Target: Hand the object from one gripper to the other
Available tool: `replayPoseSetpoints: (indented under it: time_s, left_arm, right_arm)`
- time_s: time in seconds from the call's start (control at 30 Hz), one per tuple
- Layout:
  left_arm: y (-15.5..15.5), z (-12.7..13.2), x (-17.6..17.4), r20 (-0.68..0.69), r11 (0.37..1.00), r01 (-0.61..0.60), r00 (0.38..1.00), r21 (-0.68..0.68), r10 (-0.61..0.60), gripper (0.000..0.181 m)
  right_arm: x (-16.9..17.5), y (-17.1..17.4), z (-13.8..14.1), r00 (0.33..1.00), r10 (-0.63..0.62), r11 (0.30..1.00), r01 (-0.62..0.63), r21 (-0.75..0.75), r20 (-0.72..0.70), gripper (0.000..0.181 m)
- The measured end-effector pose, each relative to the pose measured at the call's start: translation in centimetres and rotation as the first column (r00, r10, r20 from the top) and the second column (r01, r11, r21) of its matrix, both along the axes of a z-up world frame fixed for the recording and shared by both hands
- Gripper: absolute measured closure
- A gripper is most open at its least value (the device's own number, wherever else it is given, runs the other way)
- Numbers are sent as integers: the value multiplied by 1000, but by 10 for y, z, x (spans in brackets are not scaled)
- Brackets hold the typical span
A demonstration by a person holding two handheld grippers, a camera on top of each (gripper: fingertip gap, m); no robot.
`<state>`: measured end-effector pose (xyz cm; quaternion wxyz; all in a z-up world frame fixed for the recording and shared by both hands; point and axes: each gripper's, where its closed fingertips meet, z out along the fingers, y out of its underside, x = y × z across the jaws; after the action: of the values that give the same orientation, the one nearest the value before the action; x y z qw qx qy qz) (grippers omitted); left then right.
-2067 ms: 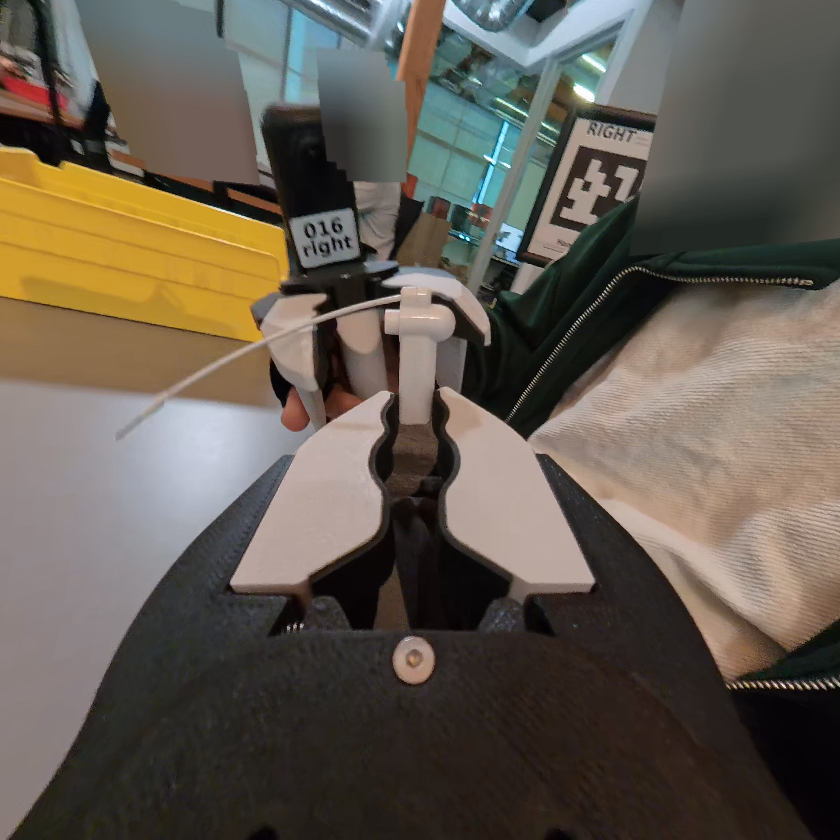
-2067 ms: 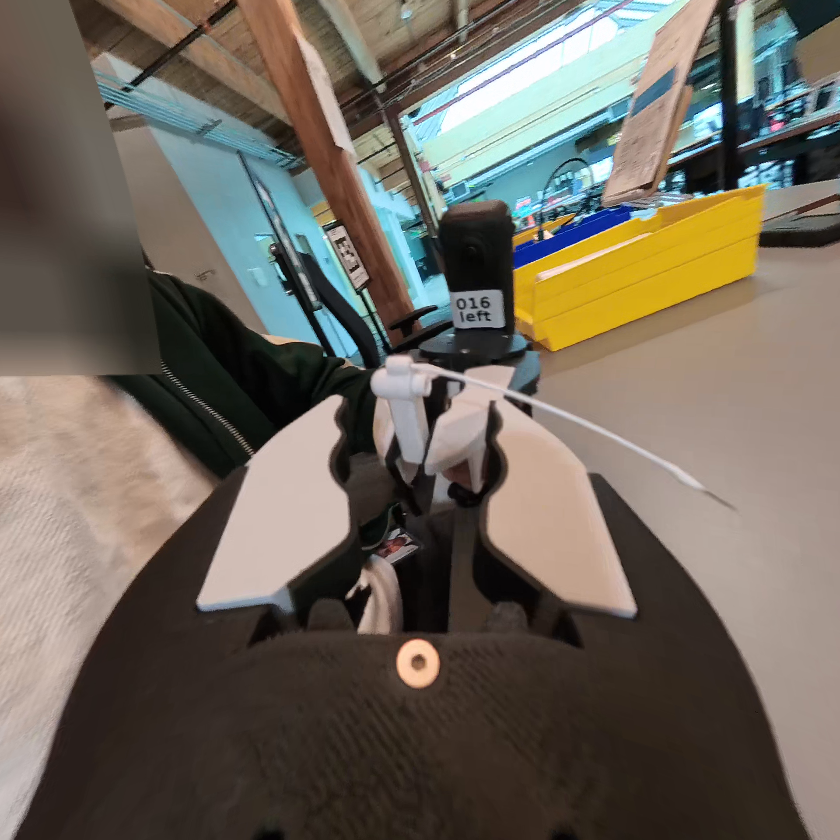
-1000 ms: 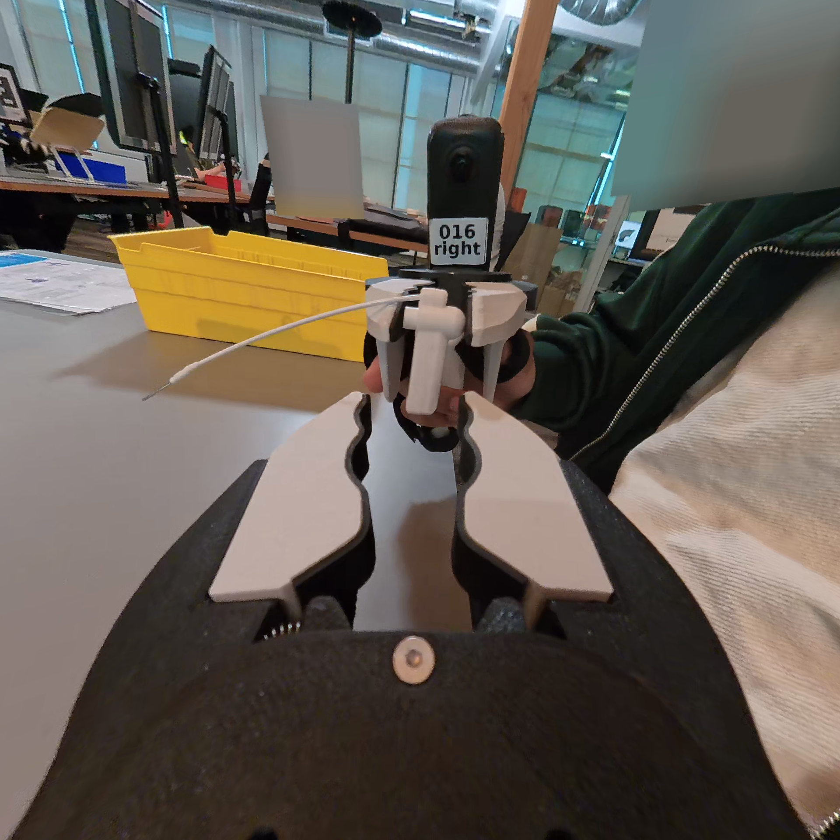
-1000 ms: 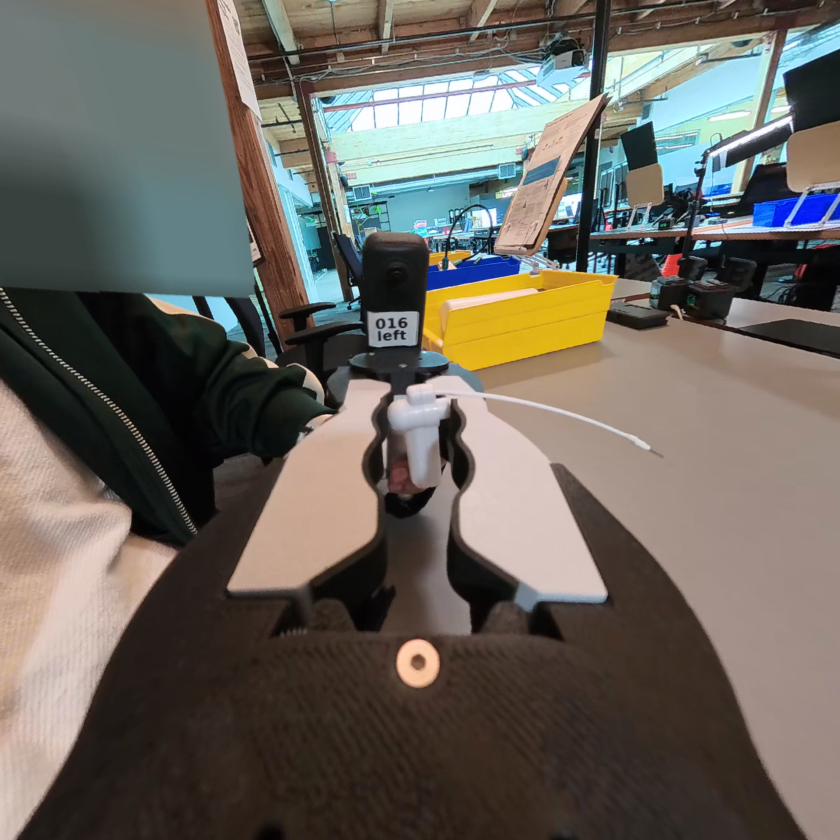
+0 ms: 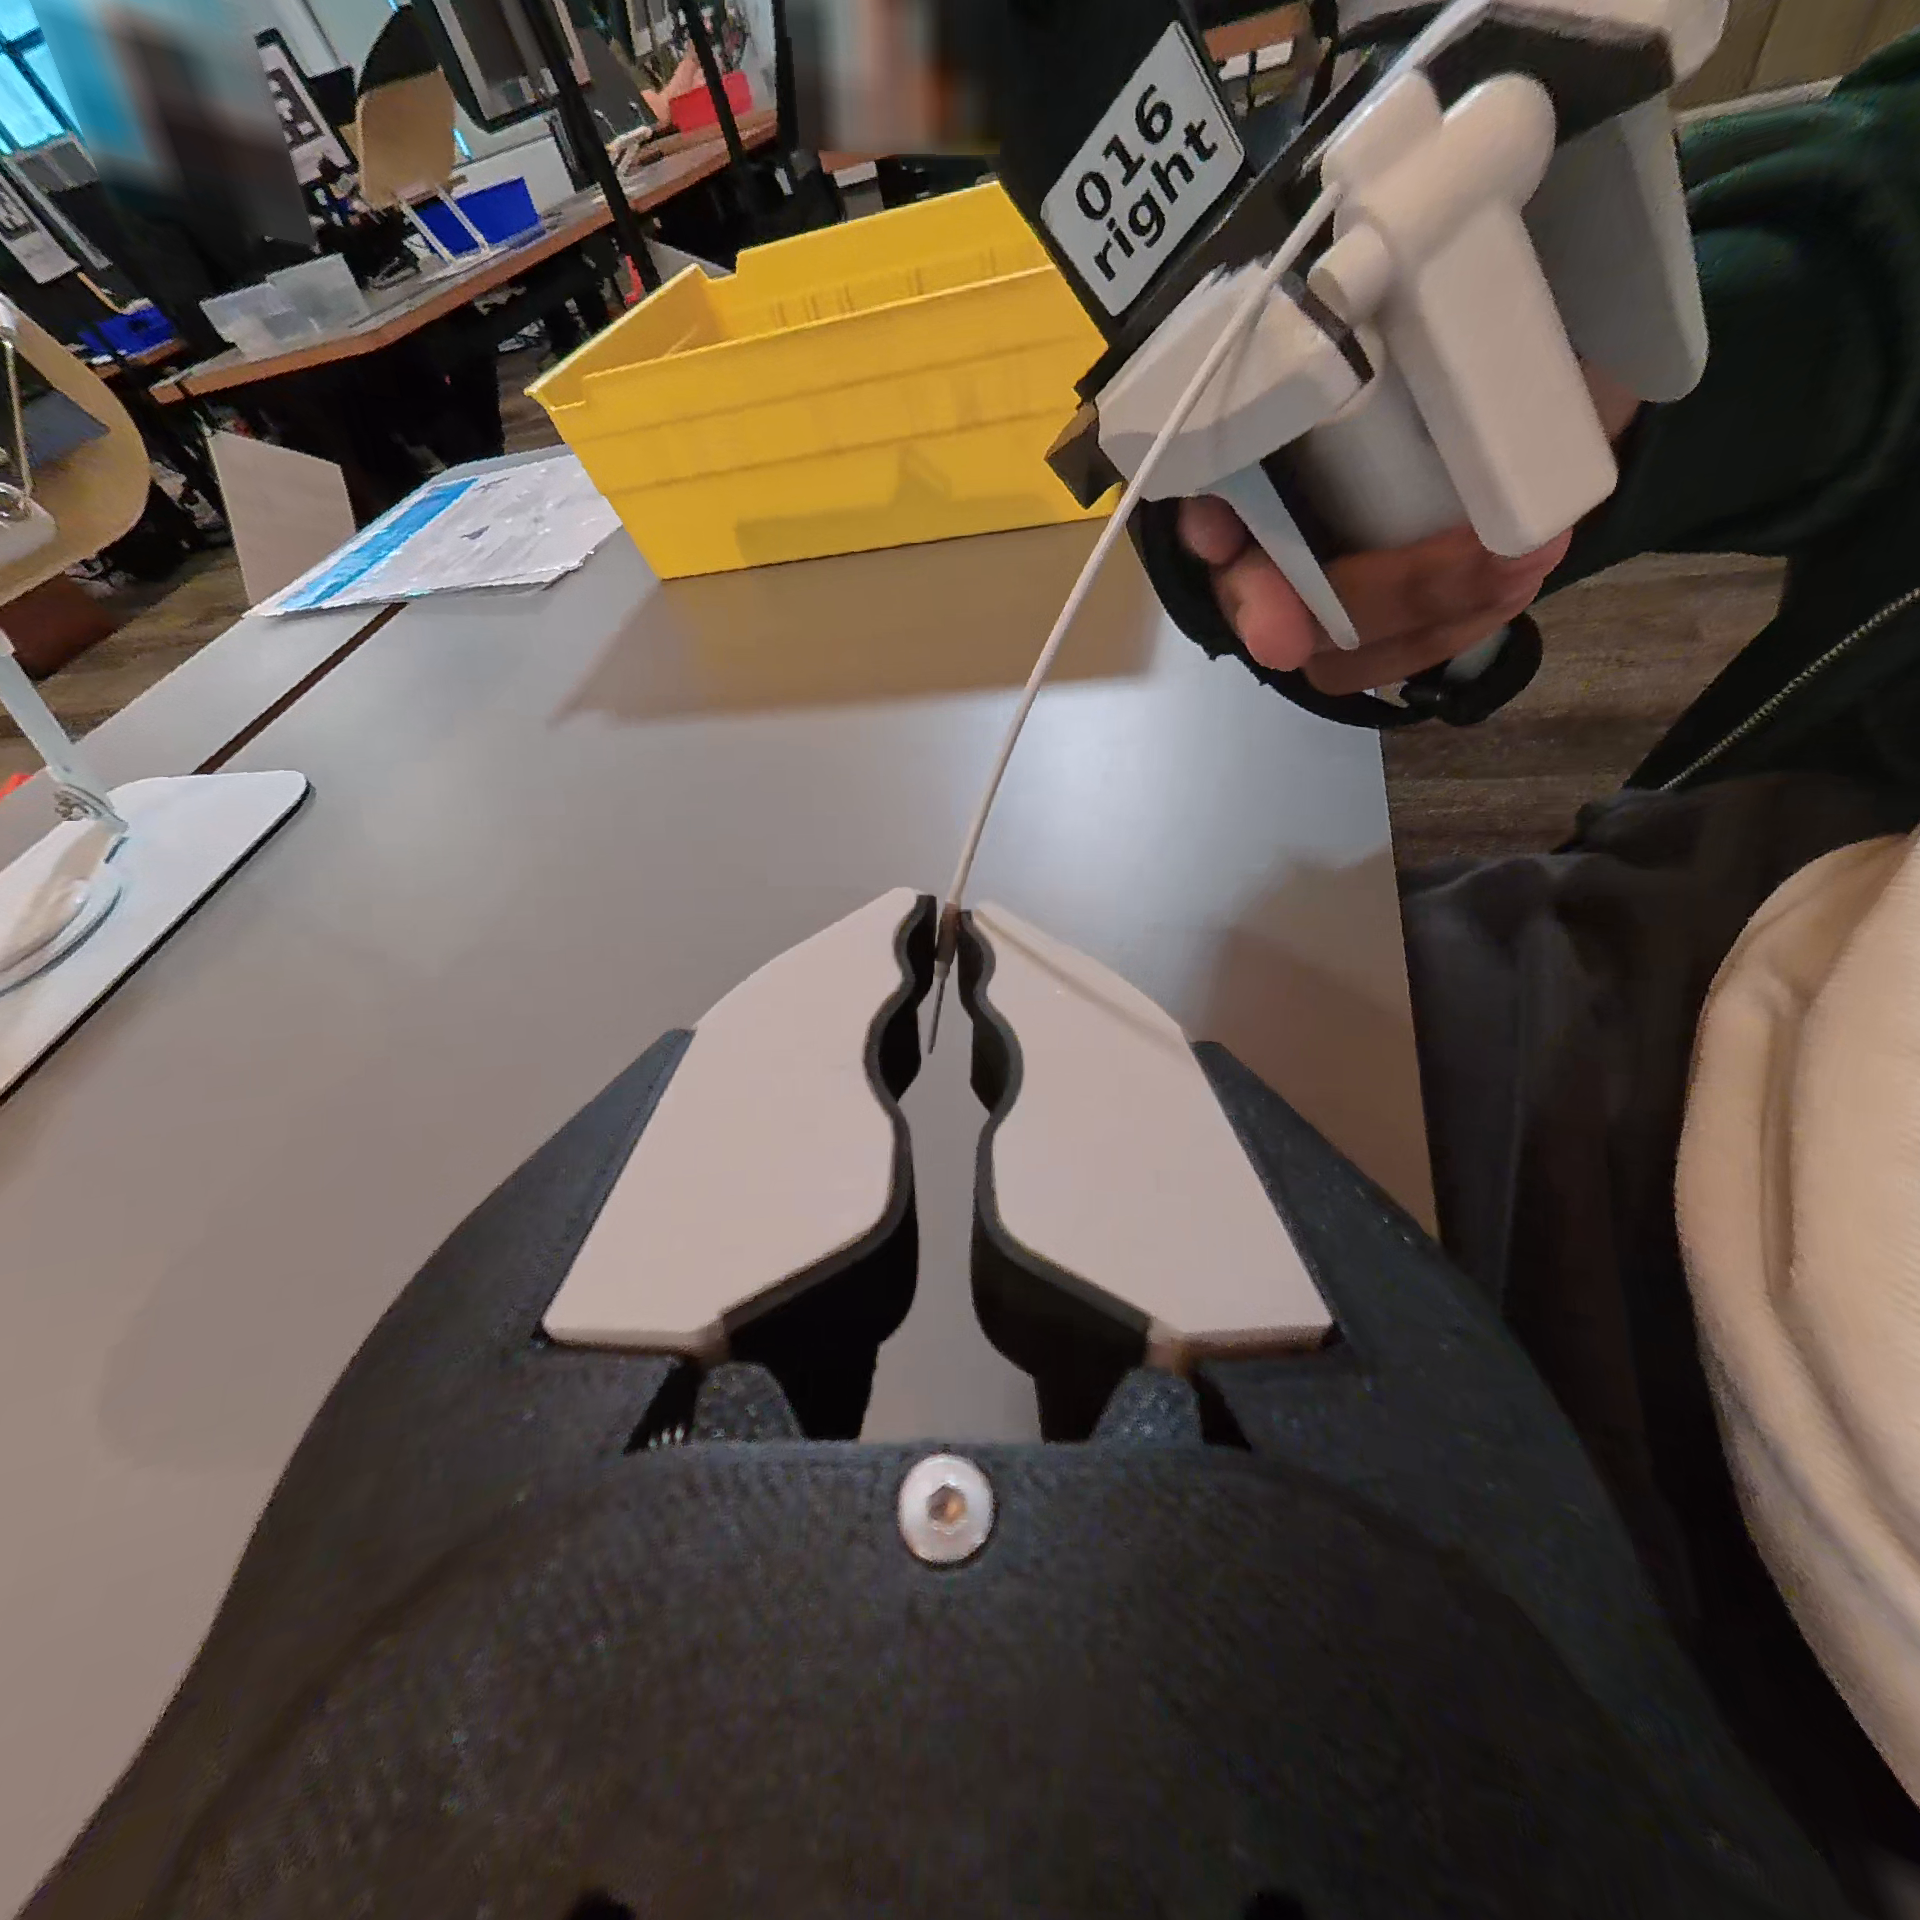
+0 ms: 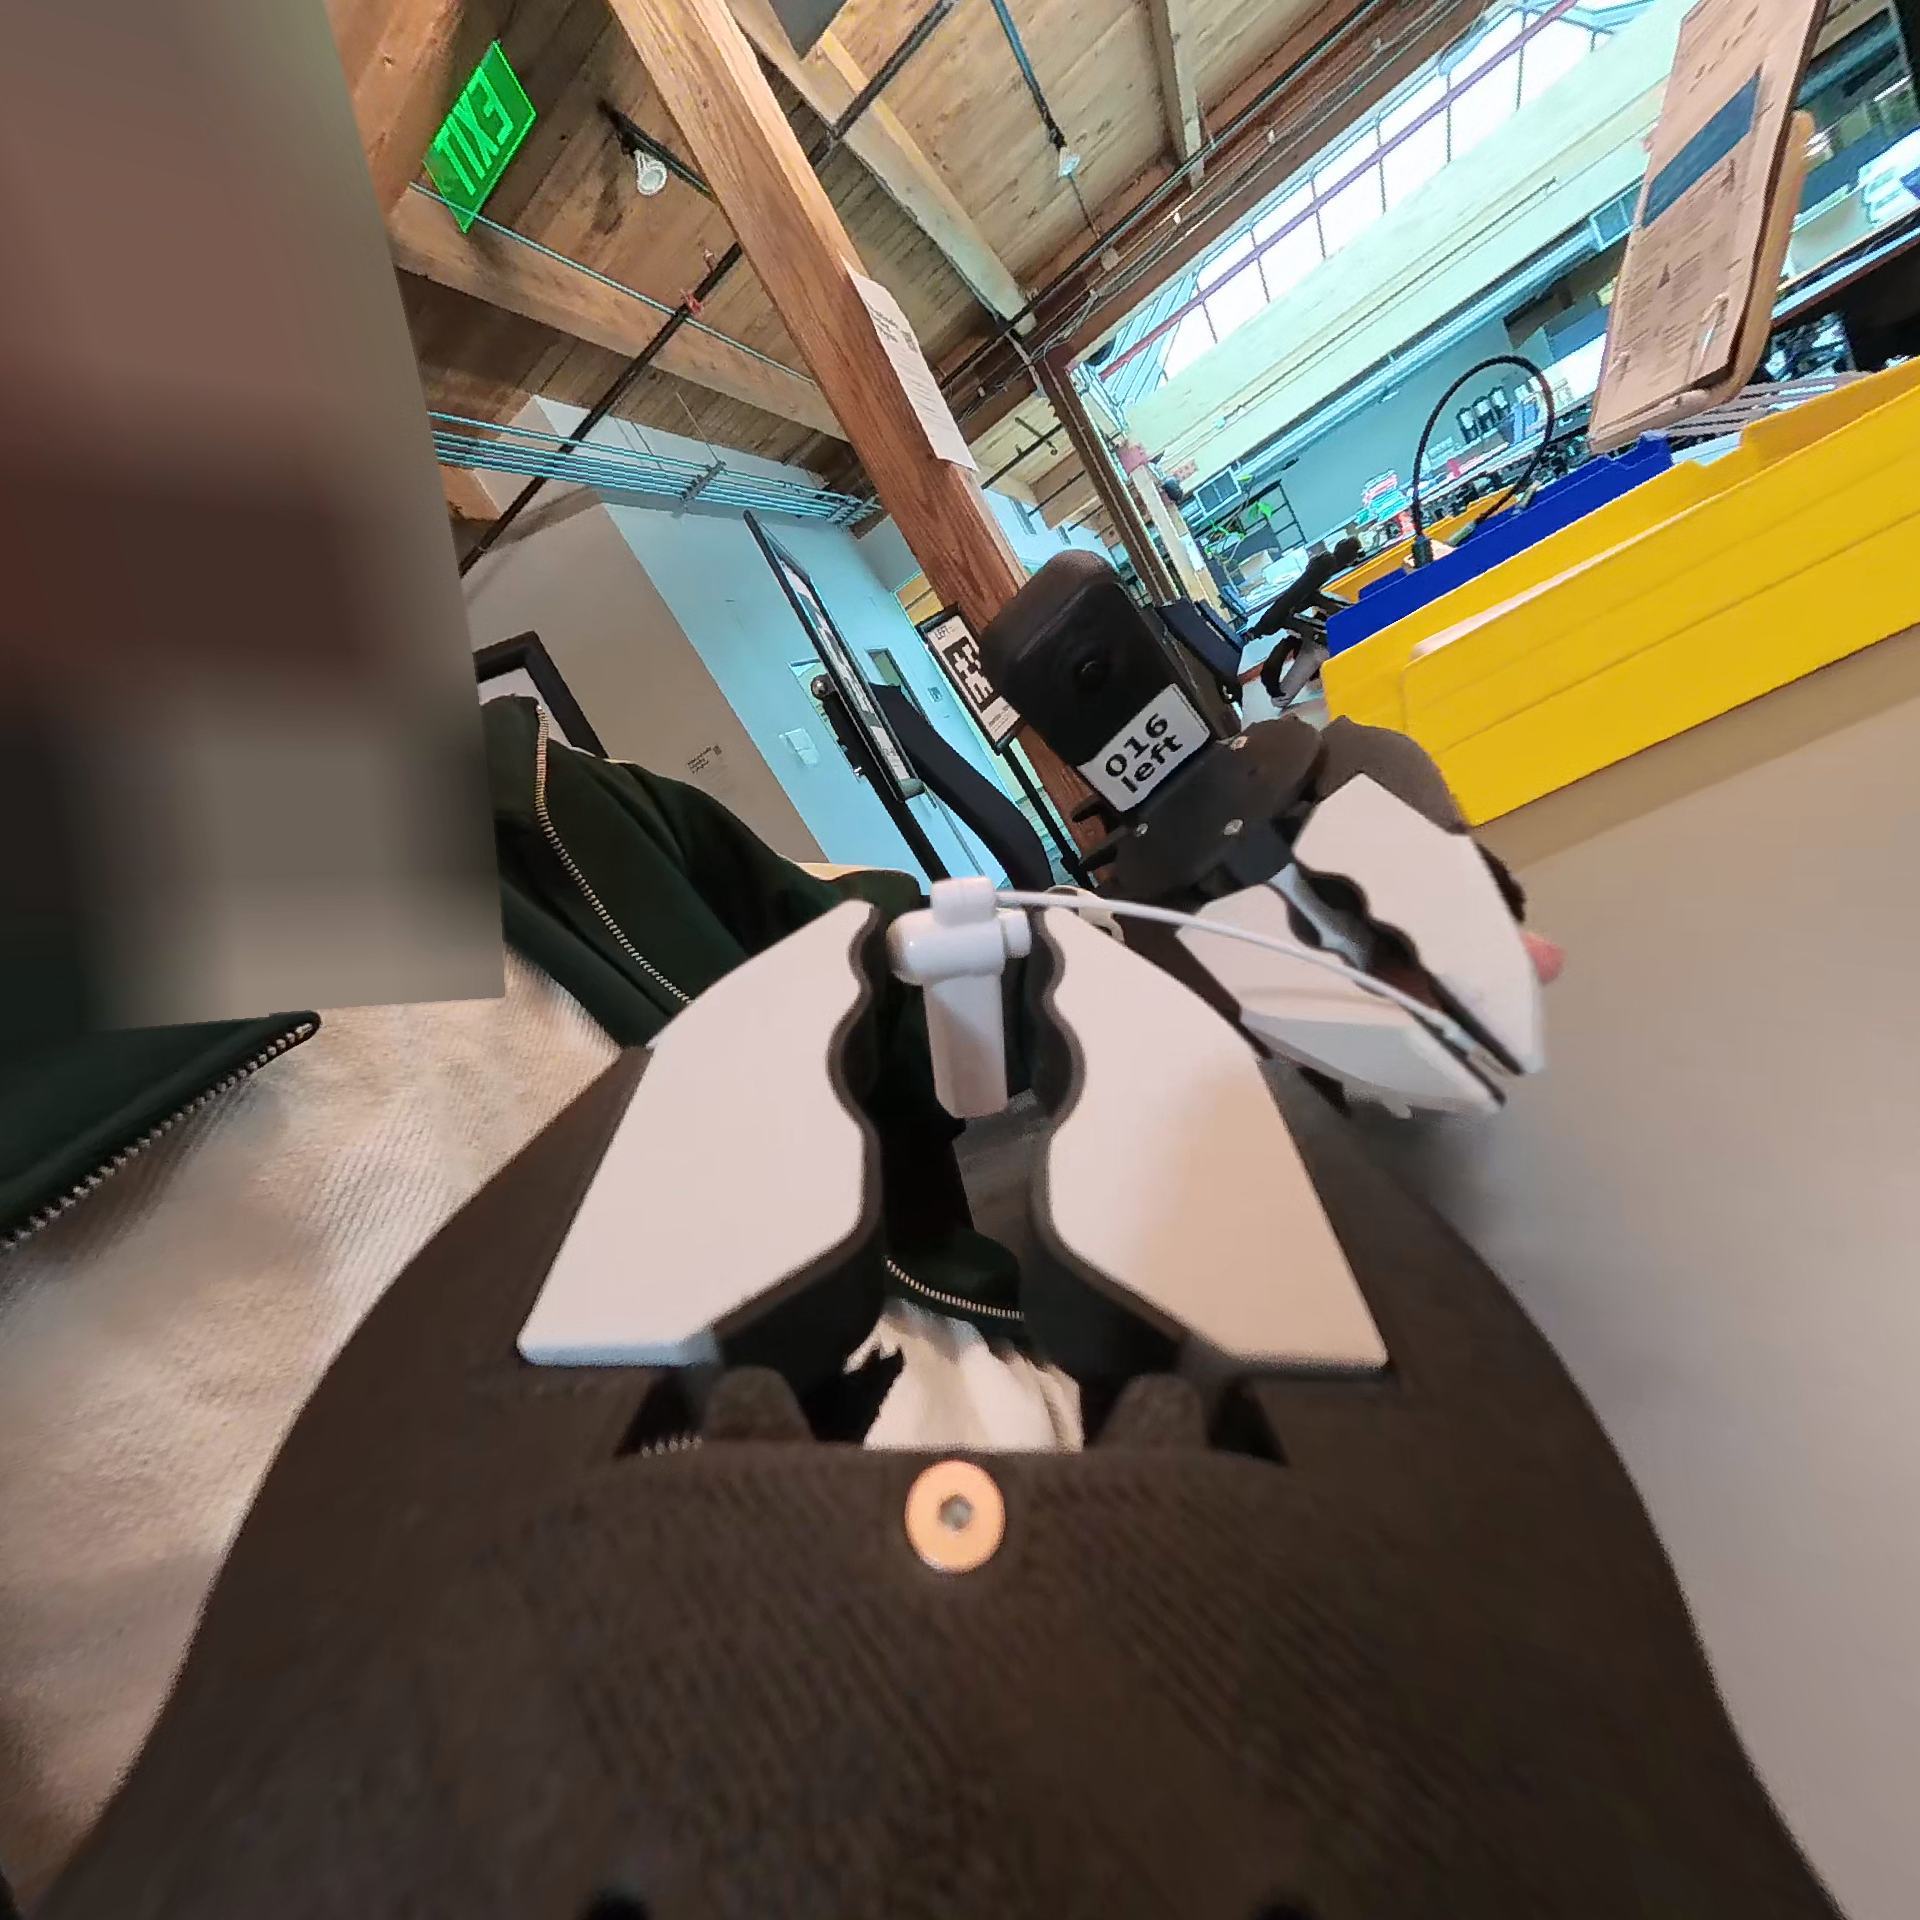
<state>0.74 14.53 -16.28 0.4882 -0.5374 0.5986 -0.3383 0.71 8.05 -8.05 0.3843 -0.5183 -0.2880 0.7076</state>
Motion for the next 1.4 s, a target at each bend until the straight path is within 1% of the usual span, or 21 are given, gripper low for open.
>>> replayPoseSetpoints:
  time_s: [0.13, 0.17, 0.23, 0.27, 0.33, 0.43, 0.6, 0.7, 0.9, 0.97, 1.07, 1.17, 1.23, 1.3, 1.4]
  left_arm:
    - [0, 5, -1, 30, 999, 6, 1000, -43, -4, 178]
    - [1, 7, -1, 44, 998, 6, 999, -60, -3, 178]
    - [3, 12, -3, 85, 994, 1, 996, -107, 8, 177]
    - [5, 16, -4, 115, 990, 0, 993, -138, 16, 177]
    - [9, 25, -8, 180, 979, 0, 983, -203, 38, 178]
    - [18, 35, -16, 260, 956, 3, 963, -293, 76, 177]
    - [28, 45, -25, 354, 914, 34, 927, -403, 122, 178]
    - [31, 46, -27, 370, 905, 35, 919, -424, 138, 178]
    - [30, 45, -26, 361, 906, 31, 923, -423, 137, 178]
    - [29, 45, -25, 358, 905, 29, 923, -425, 138, 178]
    - [29, 44, -25, 355, 902, 30, 924, -431, 139, 178]
    - [30, 43, -25, 351, 900, 28, 926, -435, 141, 178]
    - [30, 41, -24, 344, 902, 23, 928, -431, 141, 178]
    - [29, 39, -24, 327, 907, 12, 935, -421, 139, 178]
    - [29, 34, -21, 280, 924, -17, 951, -382, 133, 177]
  right_arm:
    - [1, 3, 0, 1000, -23, 1000, 23, -1, -9, 155]
    - [1, 5, 1, 999, -37, 999, 37, 0, -15, 153]
    - [2, 11, 2, 997, -78, 997, 78, -7, -25, 136]
    - [1, 13, 1, 996, -90, 996, 90, -17, -25, 131]
    - [0, 15, -2, 996, -90, 995, 89, -47, -20, 125]
    - [-1, 19, -7, 994, -110, 992, 110, -66, -4, 121]
    - [8, 43, -17, 960, -273, 959, 276, -59, 56, 112]
    - [18, 53, -18, 940, -339, 936, 342, -85, 47, 111]
    - [22, 56, -18, 930, -363, 926, 367, -90, 50, 113]
    - [21, 56, -18, 926, -373, 924, 377, -59, 64, 115]
    - [23, 54, -15, 906, -414, 910, 413, 29, 90, 122]
    - [26, 53, -13, 879, -462, 884, 446, 136, 121, 135]
    - [30, 53, -11, 850, -507, 854, 473, 218, 144, 141]
    - [36, 57, -12, 789, -587, 792, 511, 334, 184, 144]
    - [50, 70, -16, 638, -734, 635, 523, 568, 234, 138]
